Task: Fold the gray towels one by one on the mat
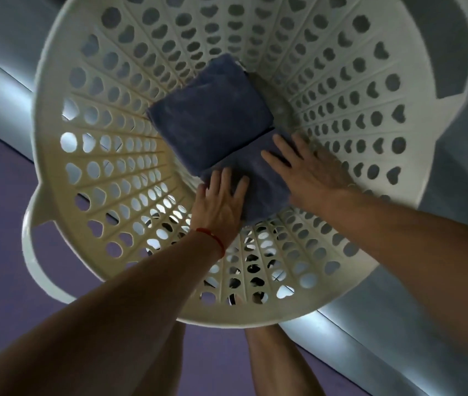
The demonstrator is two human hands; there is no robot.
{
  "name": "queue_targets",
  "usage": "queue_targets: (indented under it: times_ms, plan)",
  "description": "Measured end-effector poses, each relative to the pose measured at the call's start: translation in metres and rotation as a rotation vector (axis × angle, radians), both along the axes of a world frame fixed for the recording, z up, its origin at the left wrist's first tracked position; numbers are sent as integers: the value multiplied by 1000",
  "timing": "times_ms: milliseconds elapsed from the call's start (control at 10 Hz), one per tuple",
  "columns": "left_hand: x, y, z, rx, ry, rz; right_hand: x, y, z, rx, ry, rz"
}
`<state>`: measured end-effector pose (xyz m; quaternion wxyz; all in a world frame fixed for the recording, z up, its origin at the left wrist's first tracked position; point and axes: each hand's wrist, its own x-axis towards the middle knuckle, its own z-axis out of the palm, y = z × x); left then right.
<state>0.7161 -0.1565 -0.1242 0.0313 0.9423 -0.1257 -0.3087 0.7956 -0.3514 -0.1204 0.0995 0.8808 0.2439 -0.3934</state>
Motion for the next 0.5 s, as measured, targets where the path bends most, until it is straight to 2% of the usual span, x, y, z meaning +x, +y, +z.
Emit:
queue_targets:
  times_ms: [100, 300, 400, 500]
  plan:
    - [-2, -2, -17, 36, -13, 18, 3, -6, -13, -80, 56, 81]
    - [1, -16, -22, 180, 38, 16, -13, 16, -25, -117, 7, -21]
    - [0, -18, 10, 48, 1, 143, -24, 22, 0, -67, -9, -188]
    - [-1, -9, 63, -116, -56, 265, -34, 29, 43, 81, -7, -380]
